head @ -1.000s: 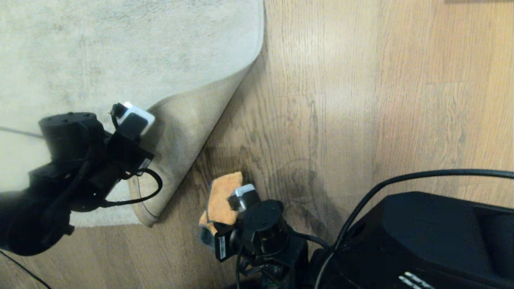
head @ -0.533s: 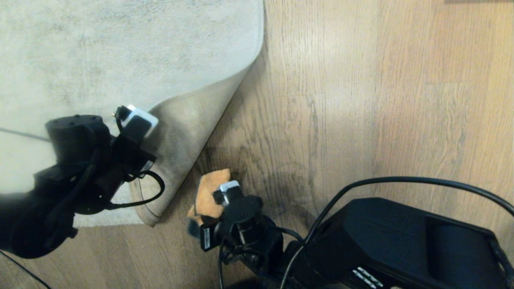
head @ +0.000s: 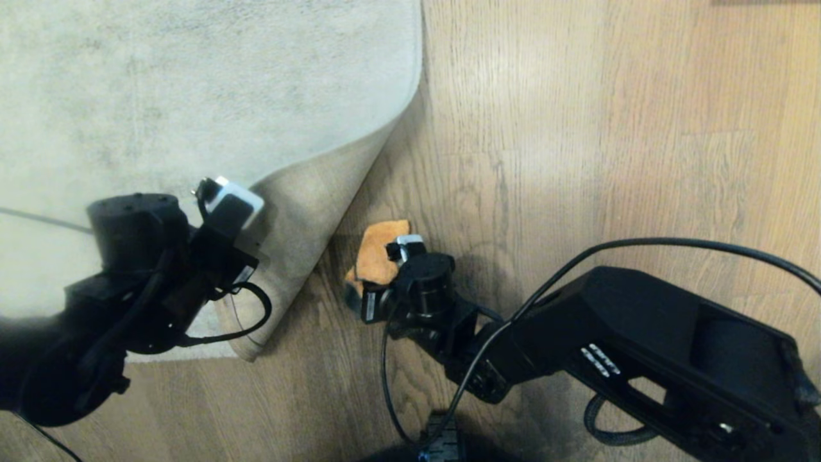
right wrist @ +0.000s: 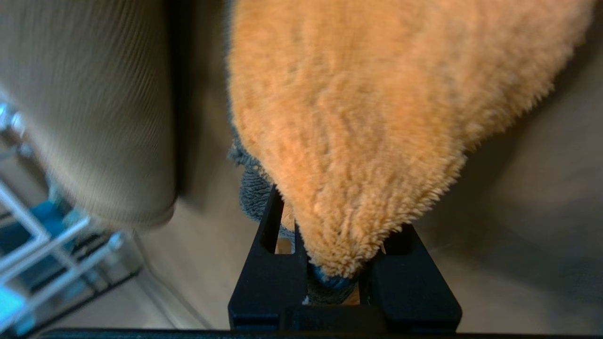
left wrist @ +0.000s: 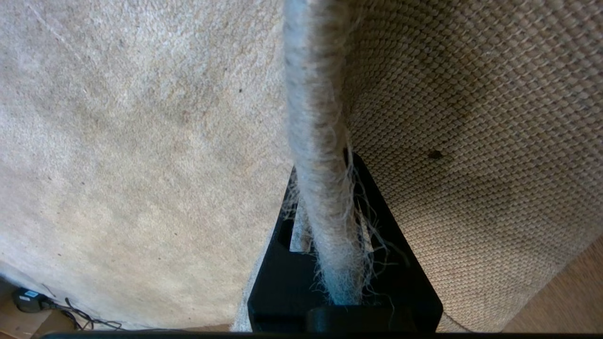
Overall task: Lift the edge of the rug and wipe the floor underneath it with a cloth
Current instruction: Wipe the floor under the carpet with a rag
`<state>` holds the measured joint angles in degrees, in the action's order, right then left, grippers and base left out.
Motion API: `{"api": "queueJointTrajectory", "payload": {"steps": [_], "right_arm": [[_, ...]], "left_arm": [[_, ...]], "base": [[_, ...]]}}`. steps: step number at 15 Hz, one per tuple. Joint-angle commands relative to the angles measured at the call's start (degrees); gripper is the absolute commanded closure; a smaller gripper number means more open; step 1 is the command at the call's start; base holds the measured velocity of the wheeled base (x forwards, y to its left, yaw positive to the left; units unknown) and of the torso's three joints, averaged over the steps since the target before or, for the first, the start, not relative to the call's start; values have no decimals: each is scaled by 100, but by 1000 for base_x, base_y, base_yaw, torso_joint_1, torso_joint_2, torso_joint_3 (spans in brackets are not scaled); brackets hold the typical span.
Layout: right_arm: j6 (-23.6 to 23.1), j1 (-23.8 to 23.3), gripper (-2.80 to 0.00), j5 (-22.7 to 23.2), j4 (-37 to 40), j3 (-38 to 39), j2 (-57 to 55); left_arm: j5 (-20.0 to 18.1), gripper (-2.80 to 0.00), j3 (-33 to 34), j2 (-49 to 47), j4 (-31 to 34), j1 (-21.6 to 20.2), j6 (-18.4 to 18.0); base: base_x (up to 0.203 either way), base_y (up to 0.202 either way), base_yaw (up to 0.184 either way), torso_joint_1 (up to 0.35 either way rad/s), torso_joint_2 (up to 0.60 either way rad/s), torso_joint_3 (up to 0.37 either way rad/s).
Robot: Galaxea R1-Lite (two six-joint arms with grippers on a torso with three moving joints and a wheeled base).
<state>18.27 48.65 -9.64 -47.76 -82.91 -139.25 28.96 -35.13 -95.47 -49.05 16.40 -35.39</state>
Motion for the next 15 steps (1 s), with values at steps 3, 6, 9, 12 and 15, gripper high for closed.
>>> {"api": "queueJointTrajectory", "payload": {"steps": [3, 6, 9, 12, 15], "right_arm": [[-33, -302, 0, -20, 88, 283, 645], [-240, -549, 0, -20, 67, 967, 1144], [-282, -775, 0, -20, 51, 1803, 1735], [-297, -844, 0, -18, 12, 2753, 2210], [-307, -549, 0, -20, -258, 3593, 2398]], "left_arm": [[13, 0, 59, 106, -26, 4, -21], [13, 0, 67, 187, -26, 4, -13], [13, 0, 67, 253, -17, 18, -12], [13, 0, 111, 342, -17, 40, -3], [13, 0, 200, 442, -17, 30, -2]], "base": [[0, 0, 0, 0, 0, 0], [0, 0, 0, 0, 0, 0], [0, 0, 0, 0, 0, 0], [0, 0, 0, 0, 0, 0], [0, 0, 0, 0, 0, 0]]}}
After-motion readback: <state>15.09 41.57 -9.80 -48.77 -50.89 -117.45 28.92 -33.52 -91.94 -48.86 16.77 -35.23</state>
